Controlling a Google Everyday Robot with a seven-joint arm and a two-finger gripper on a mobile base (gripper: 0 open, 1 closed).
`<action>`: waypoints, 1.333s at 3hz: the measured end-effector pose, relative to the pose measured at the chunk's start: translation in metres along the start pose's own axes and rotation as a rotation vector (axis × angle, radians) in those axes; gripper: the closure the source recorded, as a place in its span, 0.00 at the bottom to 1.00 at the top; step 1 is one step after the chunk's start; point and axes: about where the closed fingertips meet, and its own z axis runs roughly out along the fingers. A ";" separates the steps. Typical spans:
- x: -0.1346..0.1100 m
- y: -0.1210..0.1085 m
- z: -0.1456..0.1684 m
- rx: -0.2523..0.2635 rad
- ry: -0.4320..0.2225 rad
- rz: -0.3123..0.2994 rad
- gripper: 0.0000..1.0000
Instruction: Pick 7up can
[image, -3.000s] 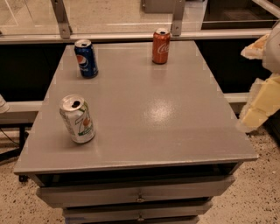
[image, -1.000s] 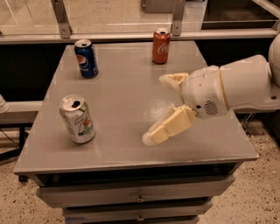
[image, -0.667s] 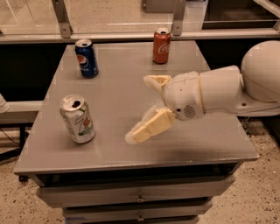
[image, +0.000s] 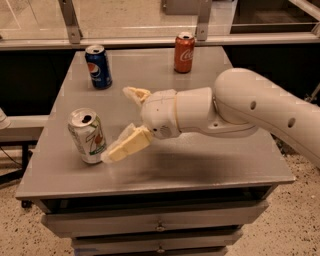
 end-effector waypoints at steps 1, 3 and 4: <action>-0.002 0.007 0.032 -0.018 -0.053 0.004 0.00; -0.002 0.027 0.065 -0.059 -0.110 0.032 0.20; 0.000 0.031 0.066 -0.061 -0.119 0.041 0.42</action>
Offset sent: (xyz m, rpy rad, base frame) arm -0.0153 0.0723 -0.0254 0.1263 0.0509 0.0569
